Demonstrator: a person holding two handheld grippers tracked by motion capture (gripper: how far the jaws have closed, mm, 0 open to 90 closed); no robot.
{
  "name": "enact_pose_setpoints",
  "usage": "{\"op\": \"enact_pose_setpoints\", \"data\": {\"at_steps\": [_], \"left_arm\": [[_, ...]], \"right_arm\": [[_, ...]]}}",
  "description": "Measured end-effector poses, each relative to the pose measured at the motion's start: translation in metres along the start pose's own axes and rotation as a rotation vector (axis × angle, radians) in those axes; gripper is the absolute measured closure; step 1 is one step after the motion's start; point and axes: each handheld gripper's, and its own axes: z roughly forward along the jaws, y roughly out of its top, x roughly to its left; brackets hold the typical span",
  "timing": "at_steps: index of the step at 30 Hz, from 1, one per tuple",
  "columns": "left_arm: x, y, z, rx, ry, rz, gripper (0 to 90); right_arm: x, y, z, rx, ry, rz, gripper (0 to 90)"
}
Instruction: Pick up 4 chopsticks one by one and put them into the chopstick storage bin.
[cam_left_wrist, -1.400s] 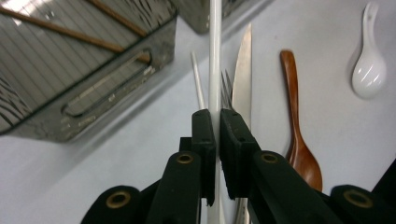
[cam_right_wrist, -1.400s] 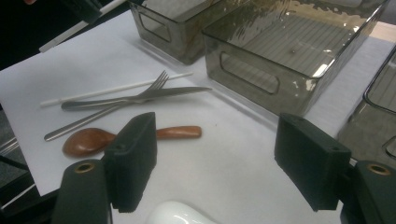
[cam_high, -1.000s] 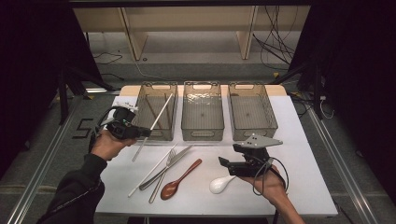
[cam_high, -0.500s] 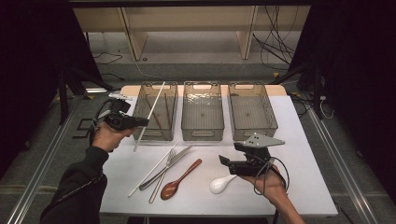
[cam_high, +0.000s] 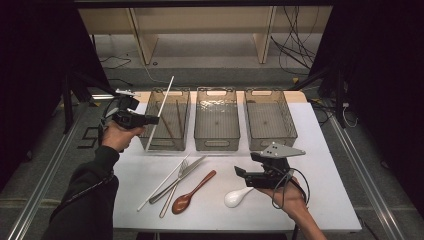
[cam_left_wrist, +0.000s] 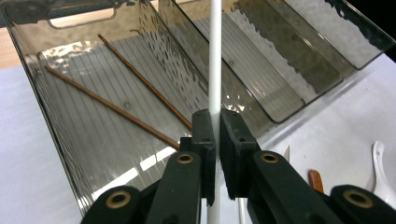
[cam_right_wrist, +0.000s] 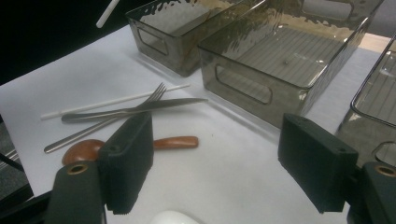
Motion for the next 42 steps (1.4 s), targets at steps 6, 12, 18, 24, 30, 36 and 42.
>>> {"op": "enact_pose_setpoints", "data": {"at_steps": [6, 12, 18, 24, 30, 36, 42], "left_arm": [[0.006, 0.013, 0.005, 0.012, 0.016, 0.004, 84.3], [0.014, 0.023, 0.012, -0.006, 0.047, -0.006, 84.2], [0.021, 0.032, 0.02, 0.001, 0.089, 0.015, 84.2], [0.026, 0.036, 0.029, 0.014, 0.11, 0.029, 84.1], [0.03, 0.035, 0.036, 0.017, 0.135, 0.038, 84.1], [0.034, 0.031, 0.039, 0.018, 0.146, 0.036, 84.0], [0.034, 0.028, 0.044, 0.025, 0.158, 0.049, 83.9]], "right_arm": [[0.0, 0.0, 0.0, 0.0, 0.002, 0.002, 27.8], [0.0, 0.0, 0.001, 0.004, 0.004, 0.002, 27.8], [0.0, -0.001, 0.002, 0.006, 0.005, -0.005, 27.8], [-0.001, -0.001, 0.002, 0.004, 0.007, -0.002, 27.8], [-0.001, -0.001, 0.002, 0.004, 0.007, -0.002, 27.8], [-0.001, -0.001, 0.002, 0.006, 0.007, -0.001, 27.8], [0.0, -0.001, 0.003, 0.012, 0.011, -0.006, 27.8]]}}
